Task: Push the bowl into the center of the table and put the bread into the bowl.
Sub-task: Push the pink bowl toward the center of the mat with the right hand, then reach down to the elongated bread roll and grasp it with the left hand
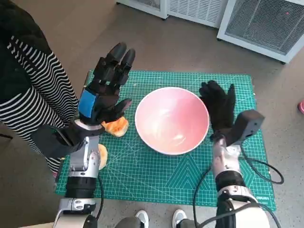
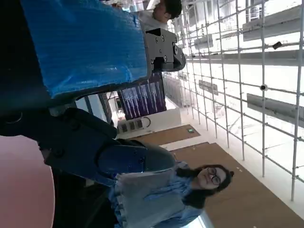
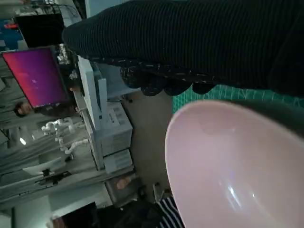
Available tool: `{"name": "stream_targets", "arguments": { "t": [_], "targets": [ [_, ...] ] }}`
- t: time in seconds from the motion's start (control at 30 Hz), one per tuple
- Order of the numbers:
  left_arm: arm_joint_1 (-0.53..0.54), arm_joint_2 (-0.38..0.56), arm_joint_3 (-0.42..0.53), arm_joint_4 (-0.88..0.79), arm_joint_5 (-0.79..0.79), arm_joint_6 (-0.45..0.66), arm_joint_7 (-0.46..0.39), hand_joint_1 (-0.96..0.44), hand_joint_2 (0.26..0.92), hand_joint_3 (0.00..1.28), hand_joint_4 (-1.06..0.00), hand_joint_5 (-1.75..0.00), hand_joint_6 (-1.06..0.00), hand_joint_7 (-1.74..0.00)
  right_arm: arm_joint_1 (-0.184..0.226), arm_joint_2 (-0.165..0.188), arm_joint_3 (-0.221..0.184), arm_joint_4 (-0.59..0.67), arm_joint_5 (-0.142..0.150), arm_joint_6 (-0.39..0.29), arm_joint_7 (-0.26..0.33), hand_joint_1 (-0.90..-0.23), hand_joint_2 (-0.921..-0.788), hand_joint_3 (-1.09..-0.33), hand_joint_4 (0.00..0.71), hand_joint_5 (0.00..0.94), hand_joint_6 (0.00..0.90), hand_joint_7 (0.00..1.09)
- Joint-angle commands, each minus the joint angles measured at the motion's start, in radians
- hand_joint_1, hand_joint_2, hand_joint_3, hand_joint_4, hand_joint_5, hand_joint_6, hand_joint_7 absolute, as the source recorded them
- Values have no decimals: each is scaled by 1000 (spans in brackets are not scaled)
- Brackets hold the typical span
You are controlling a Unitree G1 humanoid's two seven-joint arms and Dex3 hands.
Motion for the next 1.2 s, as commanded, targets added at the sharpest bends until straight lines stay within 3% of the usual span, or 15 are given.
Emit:
{"name": "stream_targets", "arguments": {
  "t": [0.03,0.27,0.6,0.73,0.9,0.93,1.03,1.2],
  "targets": [
    [5,4,0,-9,1,-10,-1,-648,921,317,-58,-16,1,-350,46,-30,10,-90,-12,-28,7,-626,-921,-830,98,0,94,298],
    [-1,4,1,-16,-4,-6,-1,-657,921,314,-62,-17,1,-346,134,-49,47,-343,-16,-97,33,-662,-921,-779,88,2,90,308],
    [-31,55,10,-13,2,2,-21,-656,921,305,-68,-16,1,-374,276,-70,115,-796,6,-77,76,-709,-921,-730,118,15,117,345],
    [-60,138,18,10,36,-13,-50,-653,921,269,-77,-18,1,-406,314,-79,135,-920,23,-55,93,-724,-921,-725,139,22,135,362],
    [-123,311,6,106,181,-134,-93,-620,909,133,-117,-23,1,-469,348,-91,147,-1023,33,-25,105,-732,-921,-722,150,24,143,374],
    [-136,348,-1,120,216,-150,-97,-575,845,86,-166,-30,-73,-453,356,-94,147,-1042,33,-18,106,-734,-921,-716,155,25,147,379],
    [-182,482,-41,148,318,-138,-142,-561,818,51,-180,-19,-124,-396,381,-103,149,-1102,27,8,97,-731,-921,-719,160,24,141,384],
    [-245,577,-96,204,359,-89,-236,-425,774,14,-216,-14,-204,-355,403,-115,149,-1153,10,38,84,-727,-921,-721,158,18,131,389]
  ]
}}
